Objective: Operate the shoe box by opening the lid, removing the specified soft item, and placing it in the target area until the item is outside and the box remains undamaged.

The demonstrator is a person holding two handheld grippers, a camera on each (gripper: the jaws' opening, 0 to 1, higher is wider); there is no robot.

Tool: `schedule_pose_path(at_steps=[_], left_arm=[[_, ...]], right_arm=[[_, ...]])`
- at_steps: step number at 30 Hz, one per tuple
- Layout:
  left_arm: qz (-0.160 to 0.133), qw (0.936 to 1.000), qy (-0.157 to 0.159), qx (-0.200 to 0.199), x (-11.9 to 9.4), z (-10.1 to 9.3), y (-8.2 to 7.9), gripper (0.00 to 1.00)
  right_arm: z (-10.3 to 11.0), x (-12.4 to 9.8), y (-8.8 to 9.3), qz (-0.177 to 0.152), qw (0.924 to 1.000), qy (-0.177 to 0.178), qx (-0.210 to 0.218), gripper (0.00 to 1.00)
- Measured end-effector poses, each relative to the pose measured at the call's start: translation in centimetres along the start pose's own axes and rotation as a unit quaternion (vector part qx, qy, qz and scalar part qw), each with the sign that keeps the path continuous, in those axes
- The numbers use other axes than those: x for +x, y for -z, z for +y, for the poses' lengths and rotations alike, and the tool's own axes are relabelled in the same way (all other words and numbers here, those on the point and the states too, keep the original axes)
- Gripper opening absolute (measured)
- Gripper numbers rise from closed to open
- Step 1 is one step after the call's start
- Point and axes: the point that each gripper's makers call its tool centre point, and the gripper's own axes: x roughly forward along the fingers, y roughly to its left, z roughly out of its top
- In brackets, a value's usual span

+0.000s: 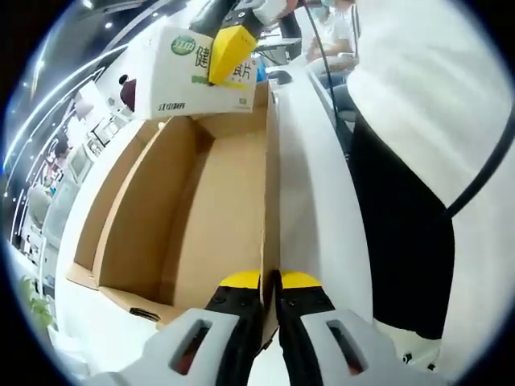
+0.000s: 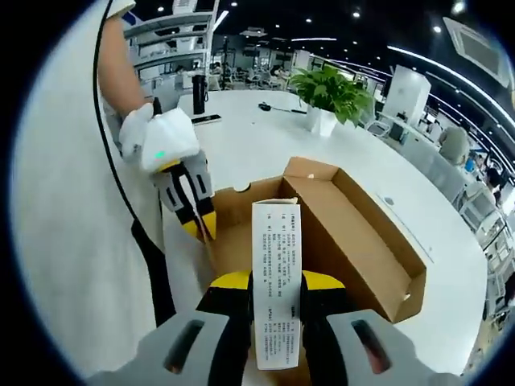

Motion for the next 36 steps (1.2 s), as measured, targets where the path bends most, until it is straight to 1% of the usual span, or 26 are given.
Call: schedule_pose_path(at_steps=[5, 6, 7, 8, 9, 10, 11, 14, 15, 17, 19, 21, 23, 26, 27, 28, 29, 30, 31, 33, 36], left_arm=[[0.0, 1.0, 0.0, 0.001, -0.1, 0.0, -0.1, 0.05], [0.0, 1.0, 0.0, 0.001, -0.1, 0.0, -0.1, 0.05], [0.0, 1.0, 0.0, 0.001, -0.1, 0.0, -0.2, 0.05], [0.0, 1.0, 0.0, 0.001, 0.0, 0.0, -0.1, 0.05], [0.0, 1.0, 0.001, 0.001, 0.0, 0.0, 0.0, 0.05], [0.0, 1.0, 0.001, 0.001, 0.0, 0.0, 0.0, 0.05], [0.0, 1.0, 0.001, 0.001, 0.0, 0.0, 0.0, 0.05], [0.0, 1.0, 0.001, 0.001, 0.0, 0.0, 0.1, 0.05], [0.0, 1.0, 0.0, 0.001, 0.1, 0.0, 0.2, 0.05], [0.0, 1.0, 0.0, 0.001, 0.1, 0.0, 0.3, 0.05], [0.0, 1.0, -0.001, 0.001, 0.1, 0.0, 0.2, 0.05], [-0.001, 1.0, -0.001, 0.002, 0.1, 0.0, 0.3, 0.05], [-0.002, 1.0, -0.002, 0.003, 0.1, 0.0, 0.3, 0.05], [-0.002, 1.0, -0.002, 0.004, 0.1, 0.0, 0.3, 0.05], [-0.003, 1.0, -0.003, 0.004, 0.0, 0.0, 0.1, 0.05], [-0.004, 1.0, -0.004, 0.005, 0.0, 0.0, 0.1, 0.05], [-0.004, 1.0, -0.005, 0.005, 0.0, -0.1, 0.1, 0.05], [-0.004, 1.0, -0.006, 0.006, 0.0, -0.1, 0.1, 0.05], [-0.004, 1.0, -0.007, 0.006, 0.0, -0.1, 0.1, 0.05], [-0.003, 0.9999, -0.007, 0.006, 0.0, -0.1, 0.2, 0.05], [-0.003, 1.0, -0.007, 0.007, 0.1, 0.0, 0.3, 0.05]], right_arm=[[0.6, -0.7, -0.4, -0.008, 0.9999, -0.004, -0.009, 0.2], [0.9, -0.9, -0.6, -0.013, 0.9997, -0.012, -0.014, 0.2], [1.1, -1.0, -1.0, -0.022, 0.9994, -0.017, -0.018, 0.2], [1.5, -1.2, -1.8, -0.046, 0.9983, -0.027, -0.022, 0.2], [1.7, -1.4, -2.1, -0.055, 0.9977, -0.033, -0.023, 0.2], [1.5, -1.7, -2.1, -0.052, 0.998, -0.029, -0.022, 0.2], [1.3, -1.8, -2.3, -0.053, 0.9979, -0.02, -0.032, 0.2], [0.5, -2.0, -1.7, -0.034, 0.9986, -0.003, -0.039, 0.2], [-0.1, -2.1, -1.5, -0.029, 0.999, 0.007, -0.033, 0.2], [-0.6, -2.4, -1.1, -0.019, 0.9997, 0.011, 0.008, 0.2], [-1.1, -2.8, -1.5, -0.04, 0.9982, 0.016, 0.042, 0.2], [-0.9, -3.4, -2.0, -0.055, 0.9956, 0.001, 0.075, 0.2], [-1.1, -3.9, -2.0, -0.054, 0.995, 0.006, 0.084, 0.2], [-1.0, -4.7, -1.9, -0.054, 0.9954, 0.01, 0.078, 0.2], [-0.7, -5.1, -2.3, -0.076, 0.9952, 0.005, 0.062, 0.2], [-0.5, -5.4, -2.1, -0.076, 0.9947, 0.003, 0.07, 0.2], [-0.3, -5.7, -1.8, -0.074, 0.9945, 0.0, 0.075, 0.2], [0.0, -5.9, -1.5, -0.071, 0.9953, 0.0, 0.066, 0.2], [0.0, -6.0, -1.2, -0.065, 0.9967, 0.003, 0.048, 0.2], [0.4, -6.4, 0.1, -0.036, 0.9991, 0.009, 0.02, 0.2], [0.5, -6.8, 0.5, -0.039, 0.9991, 0.015, 0.012, 0.2]])
